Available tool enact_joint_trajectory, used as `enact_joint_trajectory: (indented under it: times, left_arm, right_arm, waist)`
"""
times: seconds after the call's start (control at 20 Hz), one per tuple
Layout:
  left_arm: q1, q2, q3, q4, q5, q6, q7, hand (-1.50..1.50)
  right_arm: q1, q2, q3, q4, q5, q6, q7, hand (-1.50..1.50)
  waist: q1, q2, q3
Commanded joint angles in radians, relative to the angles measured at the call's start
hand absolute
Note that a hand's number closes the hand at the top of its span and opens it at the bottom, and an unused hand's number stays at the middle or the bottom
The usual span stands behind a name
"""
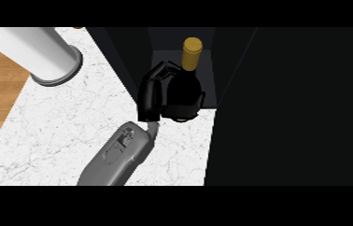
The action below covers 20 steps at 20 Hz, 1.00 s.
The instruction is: Pick up the wine, place it into the cabinet and close the cabinet
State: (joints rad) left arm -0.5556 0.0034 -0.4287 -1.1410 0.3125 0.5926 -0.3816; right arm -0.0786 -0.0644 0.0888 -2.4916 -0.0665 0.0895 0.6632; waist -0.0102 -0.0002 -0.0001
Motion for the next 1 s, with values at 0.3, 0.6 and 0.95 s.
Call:
enact_joint_trajectory:
  times: [0.3, 0.6, 0.95]
  left_arm:
    - [-0.081, -0.003, 0.093, 0.115, 0.073, -0.036, -0.071, 1.50]
    - [-0.156, -0.003, 0.154, 0.283, 0.091, -0.109, -0.095, 1.50]
    - [-0.261, -0.003, 0.172, 0.440, 0.127, -0.125, -0.095, 1.50]
  right_arm:
    - [0.051, 0.014, 0.004, -0.100, -0.041, -0.004, -0.002, -1.50]
    - [0.051, 0.019, -0.019, -0.036, -0.056, 0.024, -0.067, -1.50]
    - [0.063, 0.011, -0.017, -0.101, -0.076, 0.016, 0.013, -1.50]
  waist:
    - [-0.004, 0.001, 0.000]
    - [-0.007, 0.003, 0.000]
    - [-0.014, 0.003, 0.000]
